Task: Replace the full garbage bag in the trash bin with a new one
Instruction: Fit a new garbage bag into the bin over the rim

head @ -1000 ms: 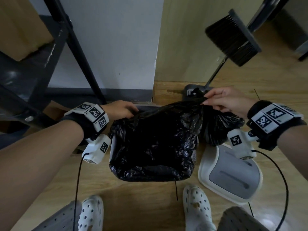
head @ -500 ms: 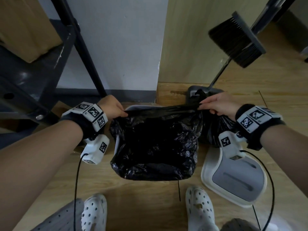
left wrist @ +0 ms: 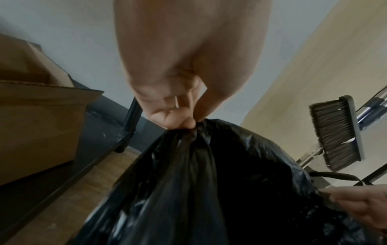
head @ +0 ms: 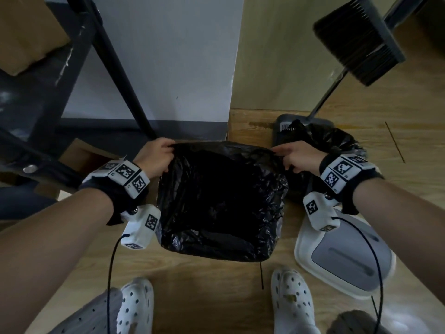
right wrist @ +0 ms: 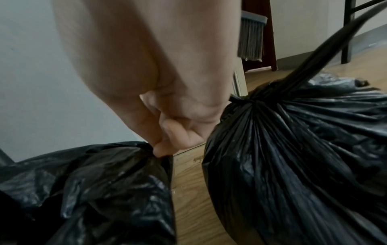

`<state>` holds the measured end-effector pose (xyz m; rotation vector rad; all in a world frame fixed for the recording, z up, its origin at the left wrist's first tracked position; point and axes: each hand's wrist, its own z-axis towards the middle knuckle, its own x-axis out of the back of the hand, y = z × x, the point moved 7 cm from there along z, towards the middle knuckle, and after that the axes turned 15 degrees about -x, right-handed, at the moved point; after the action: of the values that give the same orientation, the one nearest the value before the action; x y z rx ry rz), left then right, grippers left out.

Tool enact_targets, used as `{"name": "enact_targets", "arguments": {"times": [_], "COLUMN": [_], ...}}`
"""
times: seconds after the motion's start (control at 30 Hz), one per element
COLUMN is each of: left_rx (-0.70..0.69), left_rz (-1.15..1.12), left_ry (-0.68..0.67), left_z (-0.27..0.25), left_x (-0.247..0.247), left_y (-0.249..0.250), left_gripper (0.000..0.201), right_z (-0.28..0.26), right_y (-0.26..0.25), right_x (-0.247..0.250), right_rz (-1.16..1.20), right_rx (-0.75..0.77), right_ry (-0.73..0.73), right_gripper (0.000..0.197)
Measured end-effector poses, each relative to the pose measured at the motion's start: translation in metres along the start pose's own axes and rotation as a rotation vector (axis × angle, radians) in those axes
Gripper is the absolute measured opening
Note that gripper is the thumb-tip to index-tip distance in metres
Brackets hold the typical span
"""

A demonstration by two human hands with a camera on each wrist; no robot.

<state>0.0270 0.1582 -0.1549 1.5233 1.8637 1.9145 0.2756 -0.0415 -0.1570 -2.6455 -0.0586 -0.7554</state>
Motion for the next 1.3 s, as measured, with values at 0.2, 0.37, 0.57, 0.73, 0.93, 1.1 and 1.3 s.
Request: {"name": "enact_targets", "arguments": {"times": [0.2,0.37,0.57,0.73,0.93,1.1,1.3], "left_rx": [0.005,-0.005,0.022,0.103,0.143,0.285,0.391], "left_rz": [-0.095,-0.121,-0.037,0.107,0.162,0.199,0.042], "left_ry": [0.05,-0.001,-0.154,-0.206,-0.247,-0.356,-0.266], "left_z": [0.008,0.02,0.019,0.007,-0.021,-0.052,-0.068], "left_x": [-0.005,-0.009,-0.028,-0.023,0.0,0.002,0.009], "left_y": [0.0,-0.01,-0.005,-0.01,-0.01,-0.026,-0.043], "left_gripper": [0.025,0.021,0.046,0.05,0.059,0.015,0.021], "right_z": [0.015,0.025,0.02,0.008,-0.02,-0.031,-0.027], "right_y": [0.002,0.01,0.021,0.031,0.034,0.039,0.061], "right_x": [-0.007,-0.014,-0.026,-0.015,-0.01,-0.023,-0.032], "right_rz": [0.163,0.189,0.054,-0.04,0.002,-0.13,-0.096], "right_rx": [-0.007,-0.074,-0.157,-0.15,-0.156,-0.125,-0.197], "right_ry": [-0.046,-0.11,-0.213,-0.139,-0.173,-0.131,0.011], "right_gripper": [0.053,0.044,0.052,0.042,0.047,0.013,0.031]}}
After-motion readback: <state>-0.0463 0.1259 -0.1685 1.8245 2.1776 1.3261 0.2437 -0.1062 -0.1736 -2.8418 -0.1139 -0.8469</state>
